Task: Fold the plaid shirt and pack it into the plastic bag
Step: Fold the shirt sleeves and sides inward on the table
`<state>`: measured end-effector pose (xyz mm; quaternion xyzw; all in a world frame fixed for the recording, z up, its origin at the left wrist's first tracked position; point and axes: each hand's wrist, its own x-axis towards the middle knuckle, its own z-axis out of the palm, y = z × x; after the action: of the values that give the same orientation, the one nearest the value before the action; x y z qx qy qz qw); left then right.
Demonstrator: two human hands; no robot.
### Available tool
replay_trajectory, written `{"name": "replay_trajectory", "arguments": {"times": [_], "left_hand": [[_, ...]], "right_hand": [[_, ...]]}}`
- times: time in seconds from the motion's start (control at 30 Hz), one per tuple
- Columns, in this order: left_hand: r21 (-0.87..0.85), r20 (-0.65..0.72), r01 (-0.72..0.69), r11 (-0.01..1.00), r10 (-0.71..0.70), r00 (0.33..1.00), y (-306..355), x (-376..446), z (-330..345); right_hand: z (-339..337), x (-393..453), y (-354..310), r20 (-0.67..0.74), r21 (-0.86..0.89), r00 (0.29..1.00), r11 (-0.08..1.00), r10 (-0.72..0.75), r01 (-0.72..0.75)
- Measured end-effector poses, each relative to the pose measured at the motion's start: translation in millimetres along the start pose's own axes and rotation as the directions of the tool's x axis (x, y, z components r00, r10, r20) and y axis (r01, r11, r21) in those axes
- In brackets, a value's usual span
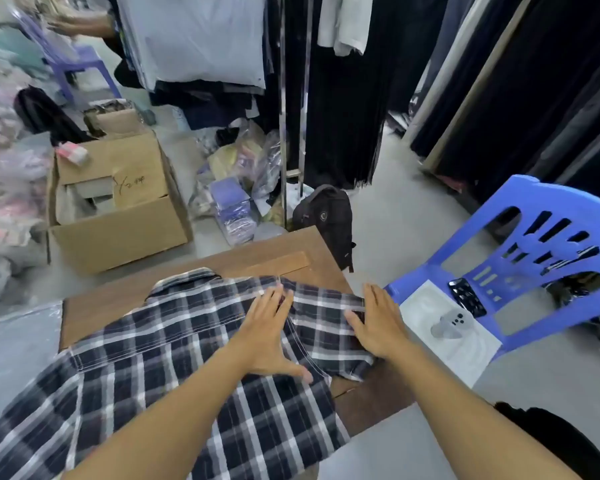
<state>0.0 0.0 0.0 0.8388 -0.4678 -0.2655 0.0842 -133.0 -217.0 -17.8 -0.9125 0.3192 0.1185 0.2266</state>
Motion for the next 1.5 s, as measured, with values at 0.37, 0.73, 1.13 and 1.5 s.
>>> {"name": "replay_trajectory", "arguments": {"times": [0.37, 0.73, 1.13, 1.5], "left_hand": [[0.01, 0.008, 0.074, 0.997, -0.074, 0.997, 7, 14, 32], [-0.393, -0.051, 0.045, 0.918, -0.071, 0.996, 0, 5, 7], [-0.909, 0.167, 0.309, 0.278, -0.437, 0.884, -54, 1, -18], [0.099, -0.486, 0.002, 0.995, 0.047, 0.873, -30, 7, 5]], "right_hand": [[5, 9, 22, -0.047, 0.352, 0.989, 0.929, 0.138, -0.113], [-60, -46, -96, -0.024, 0.382, 0.966, 0.89, -0.259, 0.248], [50, -88, -159, 0.418, -0.179, 0.778, 0.798, -0.468, 0.576], [23, -69, -135, 0.603, -0.003, 0.768, 0.962, -0.217, 0.274]]}}
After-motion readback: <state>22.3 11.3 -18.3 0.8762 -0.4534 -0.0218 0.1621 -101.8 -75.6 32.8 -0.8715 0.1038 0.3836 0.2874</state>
